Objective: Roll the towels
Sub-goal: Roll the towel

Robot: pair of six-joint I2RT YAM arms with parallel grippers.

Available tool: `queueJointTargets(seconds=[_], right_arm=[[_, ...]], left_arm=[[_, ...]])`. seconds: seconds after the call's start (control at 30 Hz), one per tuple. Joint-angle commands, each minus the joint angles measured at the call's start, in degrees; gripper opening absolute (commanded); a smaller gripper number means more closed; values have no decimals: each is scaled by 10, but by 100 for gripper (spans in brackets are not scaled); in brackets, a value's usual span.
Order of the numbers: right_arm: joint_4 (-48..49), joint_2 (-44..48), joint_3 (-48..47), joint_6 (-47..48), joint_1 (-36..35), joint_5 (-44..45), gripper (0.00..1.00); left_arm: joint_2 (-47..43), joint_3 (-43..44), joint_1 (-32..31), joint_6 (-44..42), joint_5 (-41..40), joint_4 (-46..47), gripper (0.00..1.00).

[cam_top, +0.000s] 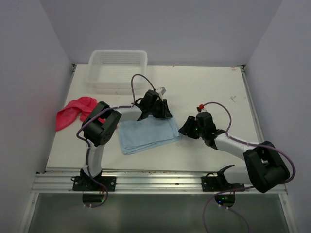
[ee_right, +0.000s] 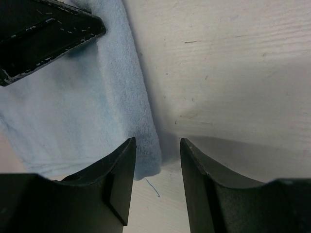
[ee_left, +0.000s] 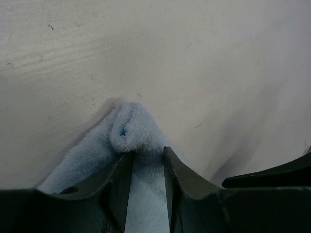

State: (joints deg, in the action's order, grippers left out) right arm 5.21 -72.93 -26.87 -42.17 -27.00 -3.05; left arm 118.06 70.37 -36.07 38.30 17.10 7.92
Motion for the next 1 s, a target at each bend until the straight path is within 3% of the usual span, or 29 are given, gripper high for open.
queueJointTargets(seconds=[0.0, 0.53, 0.97], right_arm=[[99, -26, 11, -49, 24, -103, 45], [155, -82, 24, -57, 35, -148, 41], [162, -100, 32, -30, 35, -170, 3]], left_arm=[[0, -21, 6, -19, -36, -22, 36], [-5, -29, 9, -20, -42, -20, 36], [-22, -32, 18, -20, -44, -22, 36]])
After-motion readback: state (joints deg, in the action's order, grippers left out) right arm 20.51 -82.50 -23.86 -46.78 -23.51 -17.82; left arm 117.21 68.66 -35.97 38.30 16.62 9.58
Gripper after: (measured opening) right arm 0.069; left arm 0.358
